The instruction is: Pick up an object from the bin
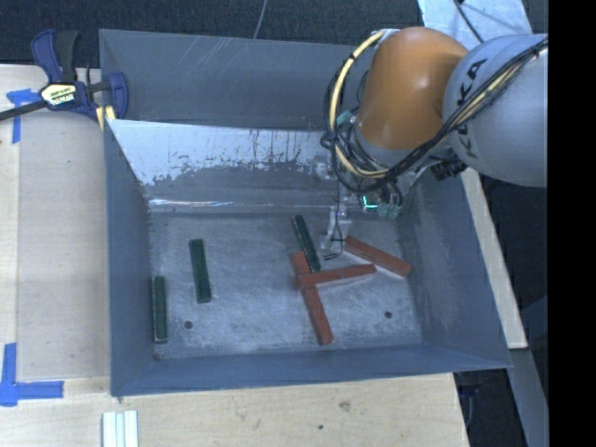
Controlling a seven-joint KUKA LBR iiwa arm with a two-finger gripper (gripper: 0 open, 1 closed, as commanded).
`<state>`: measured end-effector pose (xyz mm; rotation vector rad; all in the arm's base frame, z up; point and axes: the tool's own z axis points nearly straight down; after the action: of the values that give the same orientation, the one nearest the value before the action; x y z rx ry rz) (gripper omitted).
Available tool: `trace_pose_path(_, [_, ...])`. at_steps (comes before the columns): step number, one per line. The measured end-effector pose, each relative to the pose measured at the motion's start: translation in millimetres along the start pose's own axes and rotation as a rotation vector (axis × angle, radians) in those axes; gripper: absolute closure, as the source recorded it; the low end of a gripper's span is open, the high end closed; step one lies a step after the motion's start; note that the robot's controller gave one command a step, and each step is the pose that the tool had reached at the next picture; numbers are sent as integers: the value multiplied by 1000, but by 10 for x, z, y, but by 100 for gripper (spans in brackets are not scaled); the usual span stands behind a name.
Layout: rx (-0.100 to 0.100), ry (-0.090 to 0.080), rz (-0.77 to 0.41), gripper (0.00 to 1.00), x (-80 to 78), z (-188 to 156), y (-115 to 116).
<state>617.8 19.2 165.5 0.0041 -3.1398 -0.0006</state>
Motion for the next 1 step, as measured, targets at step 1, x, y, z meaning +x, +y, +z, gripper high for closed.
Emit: trace_pose_path(1, [0, -6, 0, 0, -15, -27, -1])
